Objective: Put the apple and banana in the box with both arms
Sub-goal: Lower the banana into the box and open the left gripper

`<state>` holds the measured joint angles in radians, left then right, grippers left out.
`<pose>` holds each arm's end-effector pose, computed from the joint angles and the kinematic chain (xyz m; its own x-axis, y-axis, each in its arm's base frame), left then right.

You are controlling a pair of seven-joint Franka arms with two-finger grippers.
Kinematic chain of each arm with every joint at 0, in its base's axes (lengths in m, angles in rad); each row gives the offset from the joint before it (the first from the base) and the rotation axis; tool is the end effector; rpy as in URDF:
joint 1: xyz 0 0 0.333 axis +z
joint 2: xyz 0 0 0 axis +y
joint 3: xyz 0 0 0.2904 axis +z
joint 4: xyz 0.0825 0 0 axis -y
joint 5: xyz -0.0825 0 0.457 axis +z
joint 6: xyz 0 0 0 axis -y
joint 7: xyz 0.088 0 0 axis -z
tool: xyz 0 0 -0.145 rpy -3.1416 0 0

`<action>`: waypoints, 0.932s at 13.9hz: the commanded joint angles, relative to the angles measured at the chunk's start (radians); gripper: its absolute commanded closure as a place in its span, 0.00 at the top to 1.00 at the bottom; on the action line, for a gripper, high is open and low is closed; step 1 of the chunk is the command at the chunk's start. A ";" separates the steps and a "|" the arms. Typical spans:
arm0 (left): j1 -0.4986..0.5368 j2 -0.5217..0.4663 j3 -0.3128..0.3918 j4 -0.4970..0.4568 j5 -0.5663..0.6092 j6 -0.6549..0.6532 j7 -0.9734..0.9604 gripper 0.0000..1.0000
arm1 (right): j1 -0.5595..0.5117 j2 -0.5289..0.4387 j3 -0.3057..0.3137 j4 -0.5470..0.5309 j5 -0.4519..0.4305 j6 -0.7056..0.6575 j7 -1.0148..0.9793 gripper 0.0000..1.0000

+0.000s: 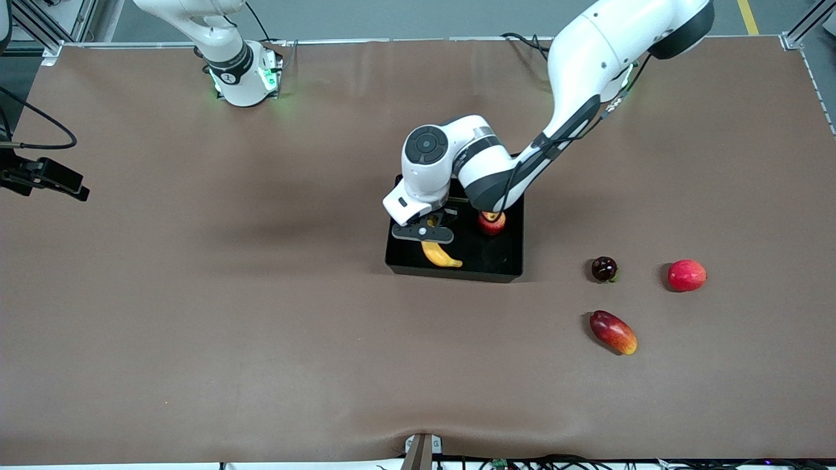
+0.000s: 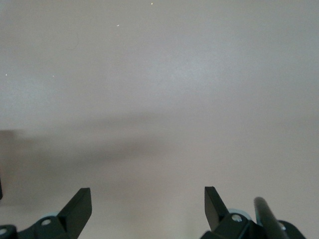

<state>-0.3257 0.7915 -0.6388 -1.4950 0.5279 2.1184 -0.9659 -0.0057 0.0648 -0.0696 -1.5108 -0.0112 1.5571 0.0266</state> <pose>0.4988 -0.5677 0.1709 0.9912 -0.1318 0.0098 -0.1318 -0.9913 -0.0006 0.6419 -0.0490 0.5513 0.9946 -0.1018 -0.0179 -0.1015 -0.9947 0.0162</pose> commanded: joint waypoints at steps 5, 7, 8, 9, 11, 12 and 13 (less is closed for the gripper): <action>-0.108 0.077 0.094 0.042 0.029 0.095 -0.004 0.00 | 0.032 0.015 0.008 0.052 -0.015 -0.014 -0.004 1.00; -0.128 0.092 0.125 0.042 0.027 0.100 -0.004 0.00 | 0.026 0.013 0.008 0.052 -0.012 -0.021 -0.005 1.00; -0.142 0.092 0.140 0.042 0.027 0.100 -0.002 0.00 | 0.026 0.013 0.008 0.052 -0.012 -0.026 -0.005 1.00; -0.145 0.094 0.155 0.041 0.027 0.100 -0.001 0.03 | 0.024 0.013 0.007 0.052 -0.012 -0.026 -0.007 1.00; -0.144 0.097 0.160 0.041 0.027 0.100 -0.002 0.45 | 0.023 0.012 0.007 0.047 -0.010 -0.028 -0.008 1.00; -0.142 0.094 0.160 0.041 0.027 0.101 -0.002 0.99 | 0.020 0.010 0.004 0.040 0.016 -0.028 -0.013 1.00; -0.142 0.088 0.160 0.044 0.026 0.100 -0.005 1.00 | -0.002 0.003 0.001 0.026 0.077 -0.029 -0.026 1.00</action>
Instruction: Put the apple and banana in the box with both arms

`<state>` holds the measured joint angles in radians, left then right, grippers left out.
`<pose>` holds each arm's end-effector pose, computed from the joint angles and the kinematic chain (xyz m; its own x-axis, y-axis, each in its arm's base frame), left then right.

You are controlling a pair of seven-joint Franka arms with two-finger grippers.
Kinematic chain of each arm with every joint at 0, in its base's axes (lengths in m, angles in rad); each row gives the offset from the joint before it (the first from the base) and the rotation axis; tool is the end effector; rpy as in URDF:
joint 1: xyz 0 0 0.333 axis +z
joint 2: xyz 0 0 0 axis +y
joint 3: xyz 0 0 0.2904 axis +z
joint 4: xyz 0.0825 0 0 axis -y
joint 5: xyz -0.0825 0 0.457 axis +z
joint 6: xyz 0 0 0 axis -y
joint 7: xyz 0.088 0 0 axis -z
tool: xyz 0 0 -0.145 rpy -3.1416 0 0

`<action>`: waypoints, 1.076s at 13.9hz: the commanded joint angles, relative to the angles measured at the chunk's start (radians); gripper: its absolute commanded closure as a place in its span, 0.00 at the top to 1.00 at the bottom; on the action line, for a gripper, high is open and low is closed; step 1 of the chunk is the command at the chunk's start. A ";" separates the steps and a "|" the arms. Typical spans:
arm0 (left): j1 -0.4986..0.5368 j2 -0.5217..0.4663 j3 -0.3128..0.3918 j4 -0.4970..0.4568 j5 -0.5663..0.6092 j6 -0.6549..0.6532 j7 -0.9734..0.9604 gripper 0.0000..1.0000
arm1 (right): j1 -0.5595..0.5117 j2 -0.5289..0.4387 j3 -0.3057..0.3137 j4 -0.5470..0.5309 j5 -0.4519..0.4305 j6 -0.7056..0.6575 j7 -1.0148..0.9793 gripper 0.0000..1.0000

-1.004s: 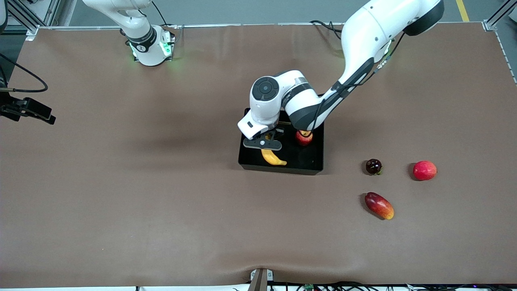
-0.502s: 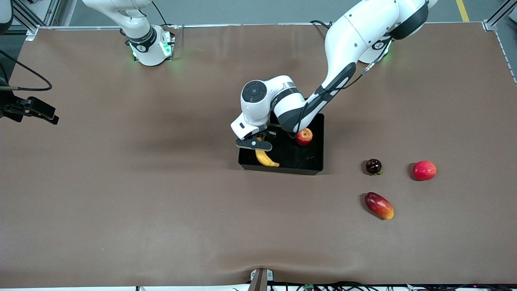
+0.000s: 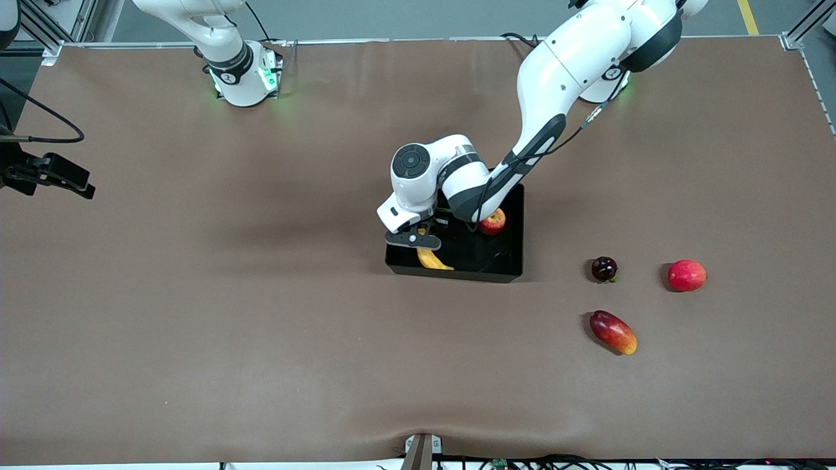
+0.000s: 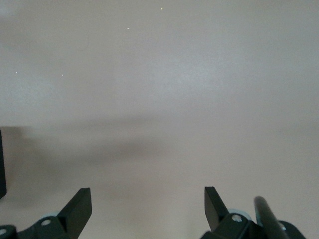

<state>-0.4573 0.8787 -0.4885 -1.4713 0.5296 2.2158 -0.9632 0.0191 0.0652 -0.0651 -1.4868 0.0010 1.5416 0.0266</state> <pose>0.4893 -0.5710 0.0938 0.9869 -0.1594 0.0264 -0.1584 -0.9867 -0.0375 0.6424 -0.0284 0.5627 0.9973 -0.0724 -0.0102 -0.0724 -0.9974 0.0035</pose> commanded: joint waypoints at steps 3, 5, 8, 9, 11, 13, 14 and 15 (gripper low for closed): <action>0.038 -0.088 0.002 0.019 0.012 -0.040 -0.011 1.00 | -0.061 -0.018 -0.004 -0.010 0.103 -0.014 -0.109 1.00; 0.078 -0.166 -0.031 0.023 -0.017 -0.134 -0.008 1.00 | -0.056 -0.022 -0.002 -0.007 0.090 -0.035 -0.108 1.00; 0.176 -0.317 -0.038 0.022 -0.149 -0.227 -0.003 1.00 | -0.050 -0.012 0.002 0.039 0.039 -0.040 -0.097 1.00; 0.213 -0.363 -0.038 0.022 -0.163 -0.266 0.012 1.00 | -0.051 -0.010 0.002 0.039 0.036 -0.040 -0.096 1.00; 0.306 -0.446 -0.039 0.023 -0.169 -0.333 0.091 1.00 | -0.053 -0.013 0.002 0.042 0.031 -0.041 -0.094 1.00; 0.412 -0.513 -0.039 0.023 -0.209 -0.398 0.196 1.00 | -0.054 -0.013 0.001 0.040 0.030 -0.057 -0.096 1.00; 0.474 -0.542 -0.038 0.022 -0.230 -0.419 0.239 1.00 | -0.054 -0.013 0.001 0.040 0.030 -0.070 -0.096 1.00; 0.529 -0.565 -0.039 0.022 -0.250 -0.442 0.288 1.00 | -0.051 -0.012 0.002 0.040 0.030 -0.075 -0.096 1.00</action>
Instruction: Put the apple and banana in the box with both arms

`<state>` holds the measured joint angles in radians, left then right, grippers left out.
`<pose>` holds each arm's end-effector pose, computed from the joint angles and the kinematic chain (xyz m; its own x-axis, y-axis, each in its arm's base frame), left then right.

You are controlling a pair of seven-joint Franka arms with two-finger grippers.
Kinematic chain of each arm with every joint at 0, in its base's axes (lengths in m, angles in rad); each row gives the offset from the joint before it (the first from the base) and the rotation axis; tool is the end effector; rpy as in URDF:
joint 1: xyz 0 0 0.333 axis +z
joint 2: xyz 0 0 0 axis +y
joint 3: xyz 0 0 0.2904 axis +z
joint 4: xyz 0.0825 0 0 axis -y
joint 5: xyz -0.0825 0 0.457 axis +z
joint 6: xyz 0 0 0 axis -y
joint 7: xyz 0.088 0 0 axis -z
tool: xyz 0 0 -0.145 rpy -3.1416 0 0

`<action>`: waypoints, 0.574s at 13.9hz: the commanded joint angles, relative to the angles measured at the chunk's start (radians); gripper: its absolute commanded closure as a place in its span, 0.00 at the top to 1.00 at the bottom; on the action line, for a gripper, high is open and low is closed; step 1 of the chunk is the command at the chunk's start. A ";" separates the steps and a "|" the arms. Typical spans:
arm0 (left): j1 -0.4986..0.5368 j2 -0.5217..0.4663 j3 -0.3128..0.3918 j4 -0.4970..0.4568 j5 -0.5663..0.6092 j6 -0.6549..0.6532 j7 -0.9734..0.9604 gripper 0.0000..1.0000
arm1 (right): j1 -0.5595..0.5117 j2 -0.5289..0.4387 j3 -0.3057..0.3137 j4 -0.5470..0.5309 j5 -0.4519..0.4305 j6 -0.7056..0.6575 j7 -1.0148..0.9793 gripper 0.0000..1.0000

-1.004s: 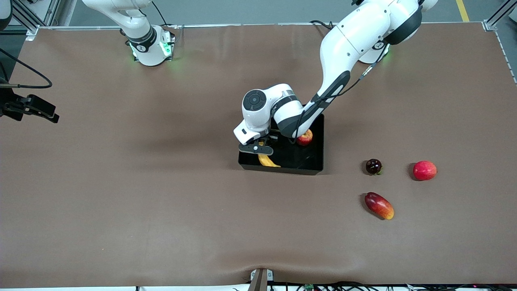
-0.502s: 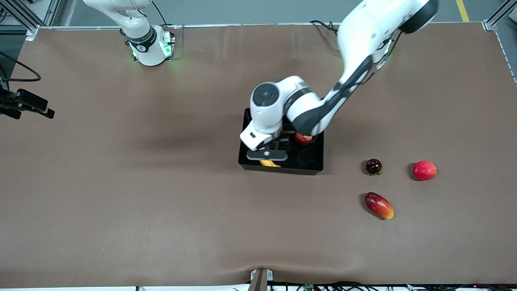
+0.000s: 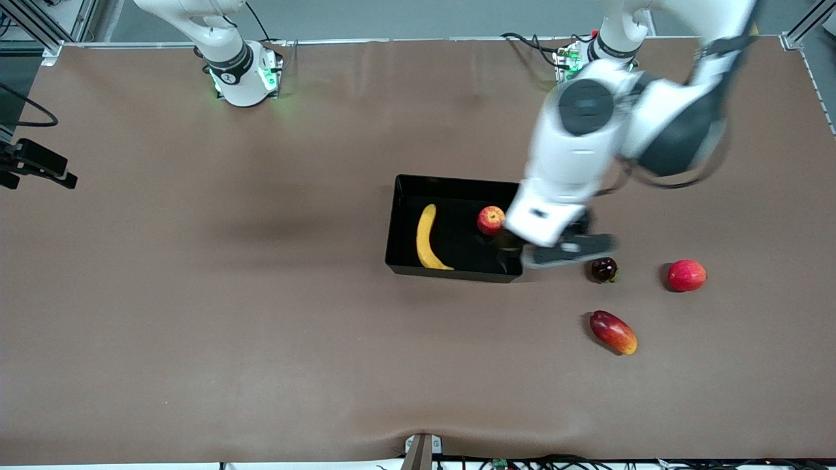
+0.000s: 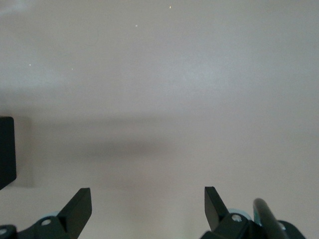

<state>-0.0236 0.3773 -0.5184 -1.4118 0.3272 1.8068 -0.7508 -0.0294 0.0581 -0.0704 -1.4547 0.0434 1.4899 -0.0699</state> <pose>0.6702 -0.3077 0.4417 0.9748 0.1726 0.1413 0.1821 -0.9816 -0.0575 0.6329 -0.0557 0.5802 0.9995 -0.0264 -0.0199 -0.0272 -0.9988 -0.0407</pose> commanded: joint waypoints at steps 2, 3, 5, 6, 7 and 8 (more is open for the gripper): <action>0.173 -0.112 -0.006 -0.044 -0.062 -0.081 0.154 1.00 | -0.001 -0.004 0.007 0.010 -0.013 -0.023 0.001 1.00; 0.224 -0.120 -0.011 -0.042 -0.075 -0.099 0.191 1.00 | -0.003 -0.004 0.007 0.010 -0.013 -0.022 0.001 1.00; 0.281 -0.164 -0.009 -0.045 -0.140 -0.130 0.228 1.00 | -0.004 -0.004 0.007 0.010 -0.013 -0.022 0.001 1.00; 0.300 -0.185 -0.011 -0.045 -0.145 -0.165 0.246 1.00 | -0.004 -0.004 0.007 0.010 -0.013 -0.022 0.001 1.00; 0.307 -0.198 -0.008 -0.044 -0.146 -0.181 0.267 1.00 | -0.006 -0.004 0.007 0.010 -0.013 -0.022 0.001 1.00; 0.333 -0.213 -0.008 -0.045 -0.148 -0.184 0.296 1.00 | -0.006 -0.004 0.006 0.010 -0.013 -0.022 0.002 1.00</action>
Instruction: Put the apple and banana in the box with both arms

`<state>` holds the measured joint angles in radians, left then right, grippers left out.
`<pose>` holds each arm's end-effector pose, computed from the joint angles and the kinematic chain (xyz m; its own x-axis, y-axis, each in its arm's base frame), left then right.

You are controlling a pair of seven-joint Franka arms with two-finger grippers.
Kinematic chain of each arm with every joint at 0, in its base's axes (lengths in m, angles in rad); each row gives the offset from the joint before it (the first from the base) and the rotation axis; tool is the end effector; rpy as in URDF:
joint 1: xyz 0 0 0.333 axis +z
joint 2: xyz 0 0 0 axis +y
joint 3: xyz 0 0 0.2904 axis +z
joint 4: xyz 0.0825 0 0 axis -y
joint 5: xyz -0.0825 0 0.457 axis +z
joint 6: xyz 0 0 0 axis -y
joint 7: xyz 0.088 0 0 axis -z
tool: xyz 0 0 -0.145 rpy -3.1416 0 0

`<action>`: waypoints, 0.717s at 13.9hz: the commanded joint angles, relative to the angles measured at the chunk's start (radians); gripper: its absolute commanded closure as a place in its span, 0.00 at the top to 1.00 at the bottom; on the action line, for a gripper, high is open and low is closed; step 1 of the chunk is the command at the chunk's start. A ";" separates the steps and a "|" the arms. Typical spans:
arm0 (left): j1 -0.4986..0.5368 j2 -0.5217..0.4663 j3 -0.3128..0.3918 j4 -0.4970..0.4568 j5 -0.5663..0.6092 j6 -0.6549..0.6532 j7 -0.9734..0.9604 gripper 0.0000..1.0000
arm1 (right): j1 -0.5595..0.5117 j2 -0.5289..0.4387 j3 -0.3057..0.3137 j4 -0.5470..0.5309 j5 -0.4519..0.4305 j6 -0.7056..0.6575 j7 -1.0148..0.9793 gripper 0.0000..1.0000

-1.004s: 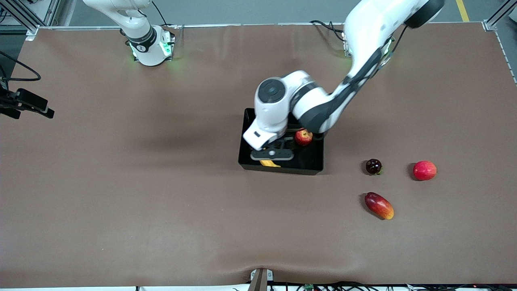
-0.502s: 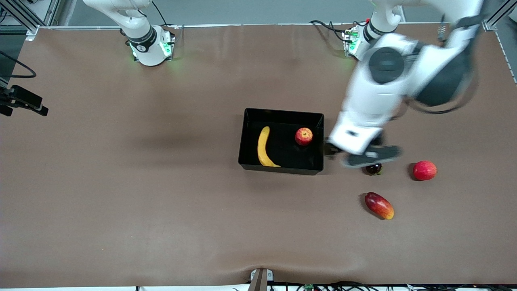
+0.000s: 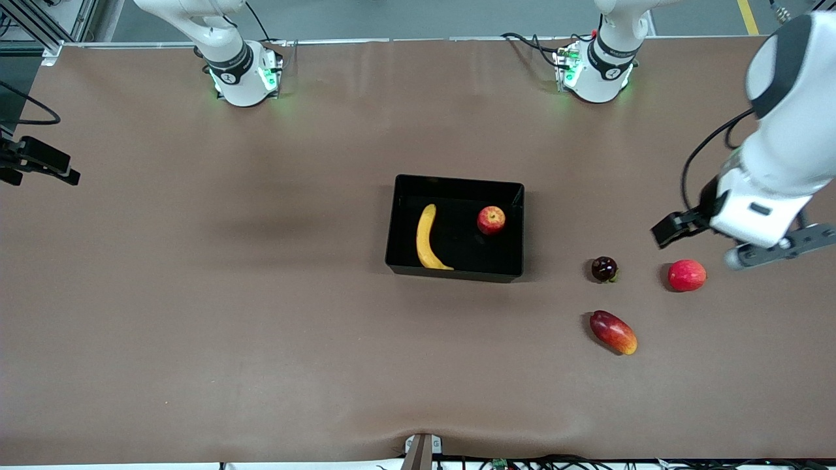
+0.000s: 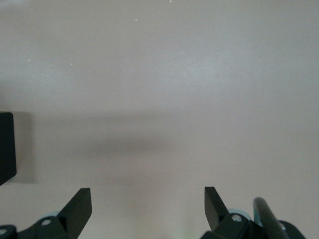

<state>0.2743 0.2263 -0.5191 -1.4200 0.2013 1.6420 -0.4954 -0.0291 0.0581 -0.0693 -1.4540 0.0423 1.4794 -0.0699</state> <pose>0.6824 -0.1125 0.5185 0.9671 0.2460 0.0642 0.2501 -0.9659 -0.0669 0.6314 -0.0548 0.5797 0.9993 -0.0247 -0.0297 -0.0259 -0.9989 -0.0404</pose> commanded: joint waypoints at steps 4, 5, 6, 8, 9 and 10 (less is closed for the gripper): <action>-0.027 -0.187 0.150 -0.092 -0.083 -0.122 0.184 1.00 | -0.009 -0.004 0.005 0.009 -0.012 -0.011 0.001 1.00; -0.068 -0.230 0.230 -0.127 -0.136 -0.126 0.201 1.00 | -0.008 -0.004 0.005 0.011 -0.012 -0.011 0.002 1.00; -0.128 -0.267 0.314 -0.160 -0.163 -0.140 0.242 1.00 | -0.008 -0.004 0.003 0.011 -0.013 -0.010 0.001 1.00; -0.207 -0.341 0.425 -0.238 -0.206 -0.162 0.281 1.00 | -0.009 -0.004 0.003 0.011 -0.013 -0.010 0.001 1.00; -0.214 -0.363 0.430 -0.263 -0.207 -0.162 0.281 1.00 | -0.011 -0.004 0.005 0.011 -0.013 -0.008 0.001 1.00; -0.237 -0.378 0.438 -0.278 -0.207 -0.162 0.294 1.00 | -0.009 -0.004 0.005 0.011 -0.012 -0.010 0.001 1.00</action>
<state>0.0788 -0.0794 -0.1020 -1.6113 0.0100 1.4702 -0.2170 -0.0306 0.0581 -0.0721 -1.4526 0.0408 1.4791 -0.0698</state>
